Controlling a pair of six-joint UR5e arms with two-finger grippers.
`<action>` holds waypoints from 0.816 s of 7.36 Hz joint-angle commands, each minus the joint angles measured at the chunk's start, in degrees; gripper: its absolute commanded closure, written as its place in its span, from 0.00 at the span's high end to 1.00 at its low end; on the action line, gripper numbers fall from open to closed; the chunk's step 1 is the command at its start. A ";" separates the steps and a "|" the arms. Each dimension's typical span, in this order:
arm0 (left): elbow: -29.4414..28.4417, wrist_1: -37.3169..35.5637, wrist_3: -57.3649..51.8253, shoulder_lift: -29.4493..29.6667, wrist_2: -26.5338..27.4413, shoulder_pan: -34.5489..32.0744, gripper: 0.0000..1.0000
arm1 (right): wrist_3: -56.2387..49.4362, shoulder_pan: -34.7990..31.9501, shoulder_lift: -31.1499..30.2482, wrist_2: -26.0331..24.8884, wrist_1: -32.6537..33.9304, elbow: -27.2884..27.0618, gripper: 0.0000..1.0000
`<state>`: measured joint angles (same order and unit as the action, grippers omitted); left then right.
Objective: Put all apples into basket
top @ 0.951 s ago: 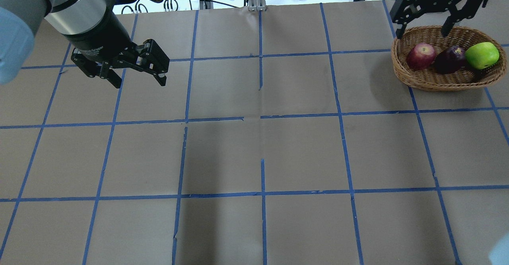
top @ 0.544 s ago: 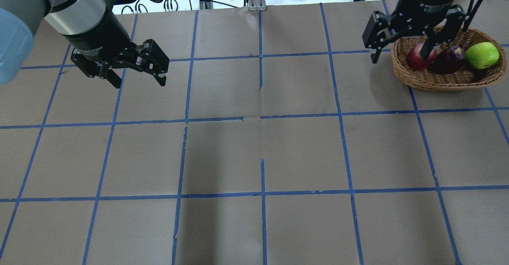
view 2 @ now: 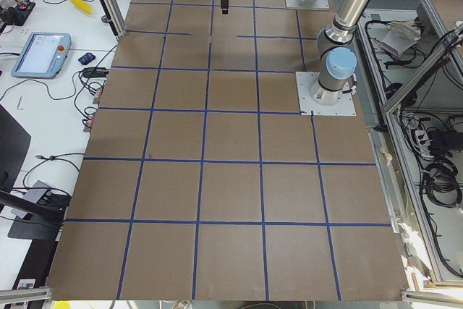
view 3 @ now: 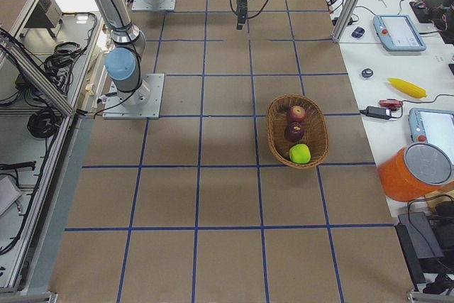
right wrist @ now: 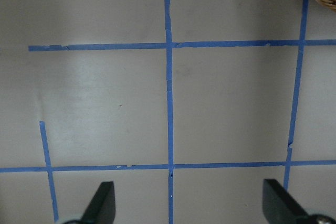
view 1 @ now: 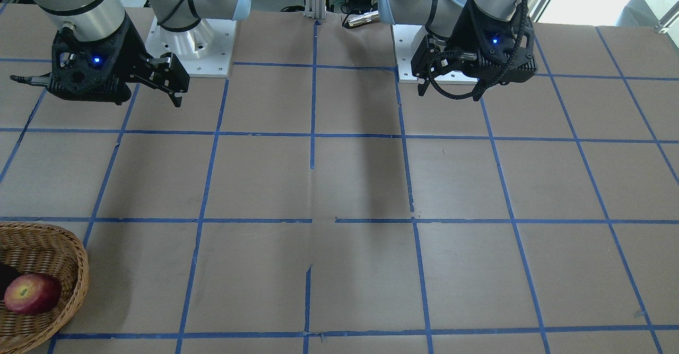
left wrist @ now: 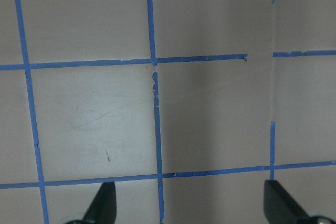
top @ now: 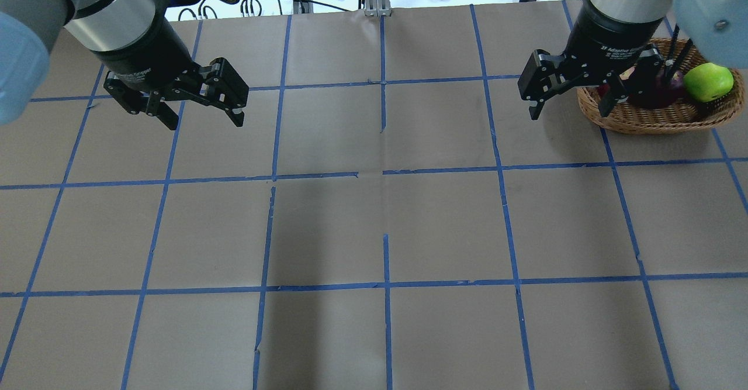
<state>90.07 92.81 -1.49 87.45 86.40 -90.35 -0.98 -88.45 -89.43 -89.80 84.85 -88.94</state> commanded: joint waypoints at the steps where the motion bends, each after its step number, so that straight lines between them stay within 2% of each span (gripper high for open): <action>1: -0.15 0.00 0.00 0.00 0.00 0.00 1.00 | 0.10 0.03 -0.21 1.03 0.23 0.08 1.00; 6: -0.07 0.00 0.00 0.00 0.00 0.00 1.00 | 0.36 0.03 -0.83 0.59 -0.38 -0.10 1.00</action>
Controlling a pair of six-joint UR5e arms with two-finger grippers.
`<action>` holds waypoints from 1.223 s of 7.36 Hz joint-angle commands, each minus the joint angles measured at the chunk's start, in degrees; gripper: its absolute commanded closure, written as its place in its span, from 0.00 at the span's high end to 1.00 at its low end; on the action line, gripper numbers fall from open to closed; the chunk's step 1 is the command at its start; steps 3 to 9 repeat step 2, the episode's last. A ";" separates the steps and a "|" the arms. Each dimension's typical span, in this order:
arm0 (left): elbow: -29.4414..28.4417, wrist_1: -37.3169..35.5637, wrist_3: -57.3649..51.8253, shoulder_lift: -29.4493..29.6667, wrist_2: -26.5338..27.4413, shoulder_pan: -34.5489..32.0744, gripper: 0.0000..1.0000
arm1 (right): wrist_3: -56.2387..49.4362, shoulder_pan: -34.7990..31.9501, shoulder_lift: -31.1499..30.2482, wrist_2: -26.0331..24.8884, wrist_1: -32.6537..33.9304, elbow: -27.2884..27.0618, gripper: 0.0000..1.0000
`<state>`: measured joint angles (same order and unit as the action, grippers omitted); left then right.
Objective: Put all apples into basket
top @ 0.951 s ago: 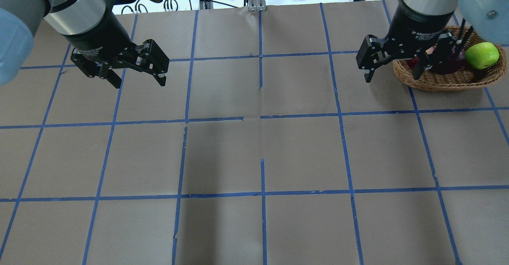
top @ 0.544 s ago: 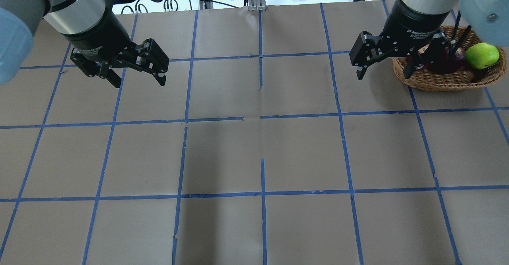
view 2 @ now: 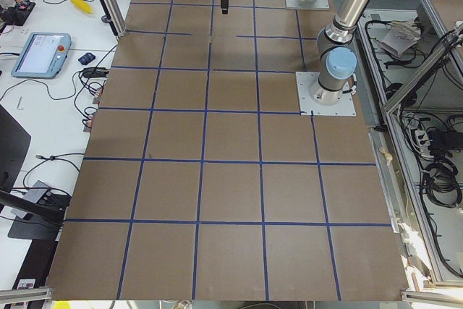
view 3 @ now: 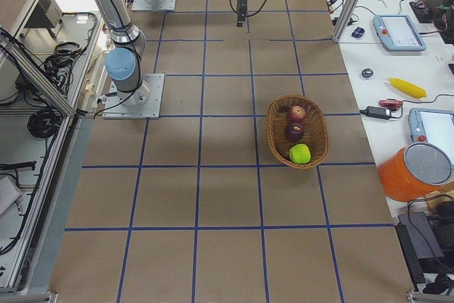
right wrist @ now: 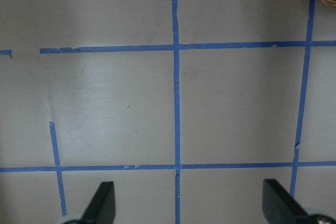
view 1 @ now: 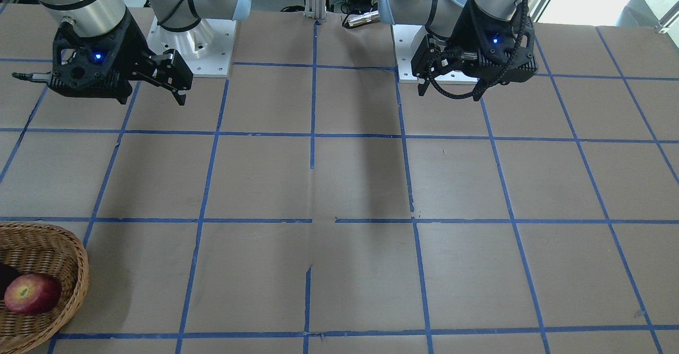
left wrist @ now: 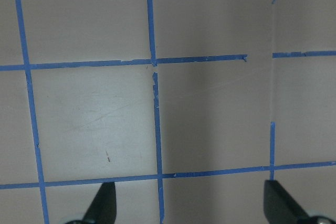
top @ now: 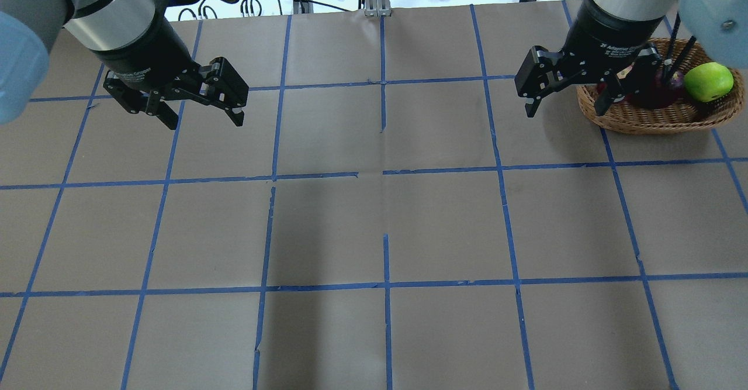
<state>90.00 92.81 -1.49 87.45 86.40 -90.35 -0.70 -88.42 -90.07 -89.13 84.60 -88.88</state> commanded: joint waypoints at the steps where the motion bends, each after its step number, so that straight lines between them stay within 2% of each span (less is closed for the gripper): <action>1: 0.00 0.00 0.00 0.00 0.00 0.00 1.00 | 0.09 0.00 -0.28 0.00 -0.05 0.02 1.00; 9: 0.00 0.00 0.00 0.00 0.00 0.00 1.00 | 0.09 0.00 -0.37 0.00 0.12 0.02 1.00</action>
